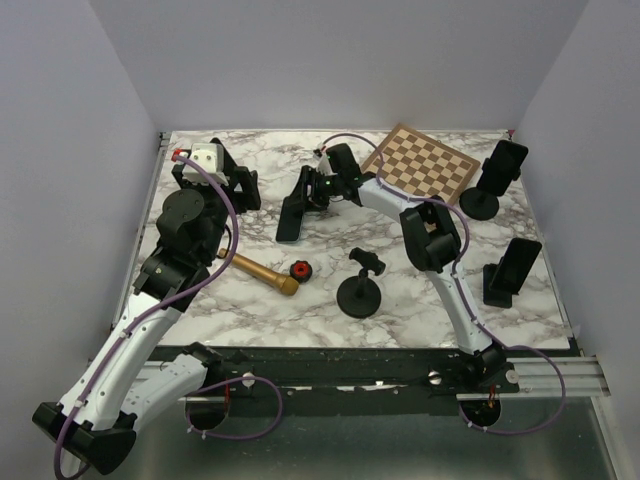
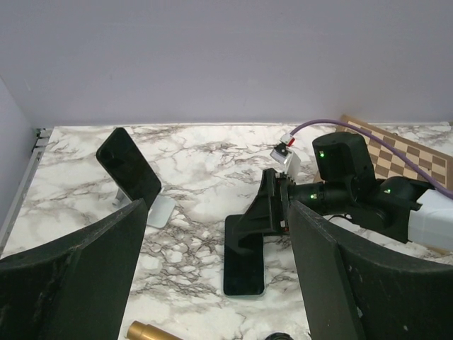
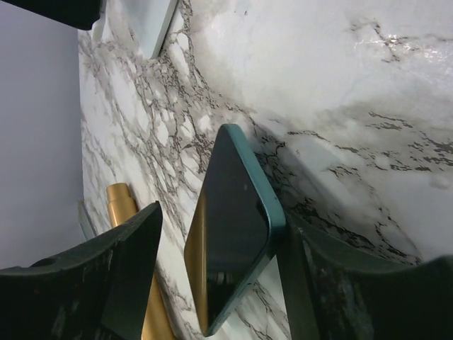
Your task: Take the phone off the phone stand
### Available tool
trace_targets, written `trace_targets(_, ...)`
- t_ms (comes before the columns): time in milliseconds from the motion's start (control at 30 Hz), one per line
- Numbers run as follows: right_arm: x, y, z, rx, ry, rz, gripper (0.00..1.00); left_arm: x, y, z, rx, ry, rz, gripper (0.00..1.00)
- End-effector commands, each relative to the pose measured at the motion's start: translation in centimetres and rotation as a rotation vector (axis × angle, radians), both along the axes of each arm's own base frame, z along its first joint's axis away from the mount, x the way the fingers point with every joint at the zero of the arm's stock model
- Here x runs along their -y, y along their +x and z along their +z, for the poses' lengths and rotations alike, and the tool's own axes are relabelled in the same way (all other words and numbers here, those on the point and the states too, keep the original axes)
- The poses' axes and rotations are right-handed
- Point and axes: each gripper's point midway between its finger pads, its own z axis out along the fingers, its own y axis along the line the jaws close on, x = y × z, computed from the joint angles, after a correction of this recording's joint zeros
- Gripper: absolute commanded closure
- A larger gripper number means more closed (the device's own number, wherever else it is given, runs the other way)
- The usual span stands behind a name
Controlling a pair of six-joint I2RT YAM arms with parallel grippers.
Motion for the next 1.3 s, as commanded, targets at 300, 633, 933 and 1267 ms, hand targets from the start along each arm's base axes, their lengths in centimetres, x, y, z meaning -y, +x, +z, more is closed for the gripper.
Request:
trace_targets(300,7.2,1.2,-2.1,0.061,-0.457,-0.187,0.00,0.0,-0.1,1.0,0.015,-0.026,-0.015,0.12)
trace_targets(633,11.1,0.3,4.2,0.146,-0.567,-0.260,0.00,0.1,0.1,0.8,0.004,-0.031,-0.018,0.12)
trace_targets(933,16.8,-6.4,8.8,0.172,-0.657,-0.285,0.00,0.5,-0.1,0.9,-0.007,-0.046,-0.038,0.12)
trace_targets(1267,19.6,-15.1,18.3,0.300,-0.417,-0.281,0.00,0.9,-0.8,1.2,-0.019,-0.085,-0.069,0.12)
